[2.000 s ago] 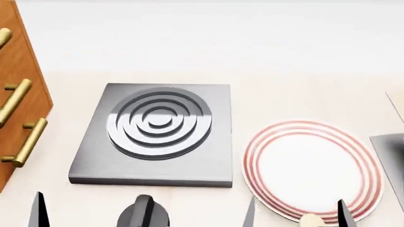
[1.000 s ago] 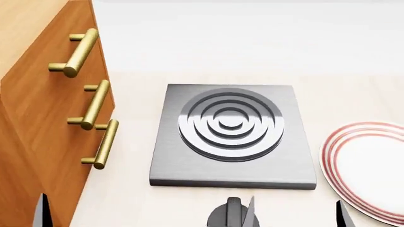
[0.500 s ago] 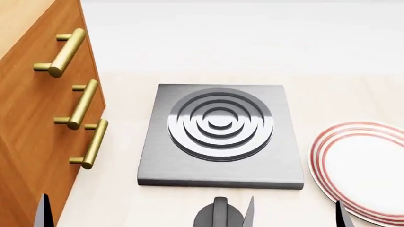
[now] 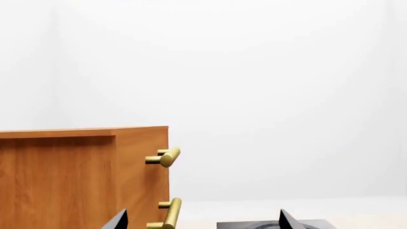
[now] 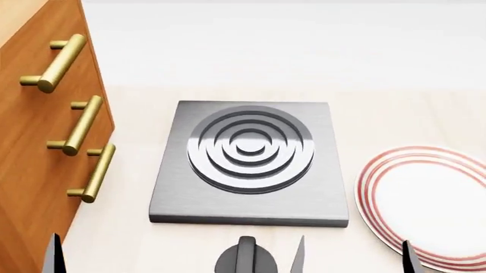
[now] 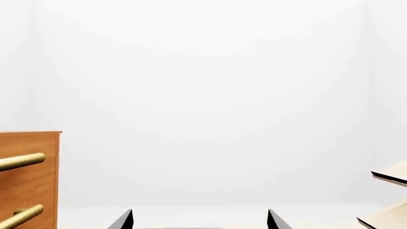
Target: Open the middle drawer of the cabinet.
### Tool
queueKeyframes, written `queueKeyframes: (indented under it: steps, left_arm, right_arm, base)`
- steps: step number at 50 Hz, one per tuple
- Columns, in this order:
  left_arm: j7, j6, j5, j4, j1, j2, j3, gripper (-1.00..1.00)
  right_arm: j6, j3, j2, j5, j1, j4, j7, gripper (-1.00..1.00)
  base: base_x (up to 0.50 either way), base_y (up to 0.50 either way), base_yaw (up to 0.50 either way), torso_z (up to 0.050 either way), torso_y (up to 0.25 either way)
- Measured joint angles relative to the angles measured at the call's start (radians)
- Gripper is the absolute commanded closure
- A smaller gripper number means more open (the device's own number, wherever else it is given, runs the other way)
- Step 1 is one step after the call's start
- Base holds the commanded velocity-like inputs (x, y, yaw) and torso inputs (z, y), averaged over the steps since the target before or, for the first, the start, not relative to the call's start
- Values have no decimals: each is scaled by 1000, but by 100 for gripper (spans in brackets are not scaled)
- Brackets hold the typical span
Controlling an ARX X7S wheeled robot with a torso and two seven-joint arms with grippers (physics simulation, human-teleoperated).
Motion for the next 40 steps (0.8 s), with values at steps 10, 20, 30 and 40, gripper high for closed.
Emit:
queueKeyframes:
  steps: [10,20,30,40]
  left_arm:
    - [21,-202,175,80,-139,5,85,-100]
    - [245,-621,627,54,-563,32,385,-100]
    - [444,-812,894,-167,-921,61,613,-100]
    - [456,-788,942,-569,-1147,105,738,-100]
  right_arm:
    - [2,10,5,23,5,4,6,-100]
    - [-2,39,17,85,9,19,2,-100]
    - [-15,68,35,157,-1,19,-8,-100]
    - [-36,109,53,228,-20,9,-12,-100]
  base:
    - [0,0,0,0,0]
    - [0,0,0,0,0]
    - [0,0,0,0,0]
    - [0,0,0,0,0]
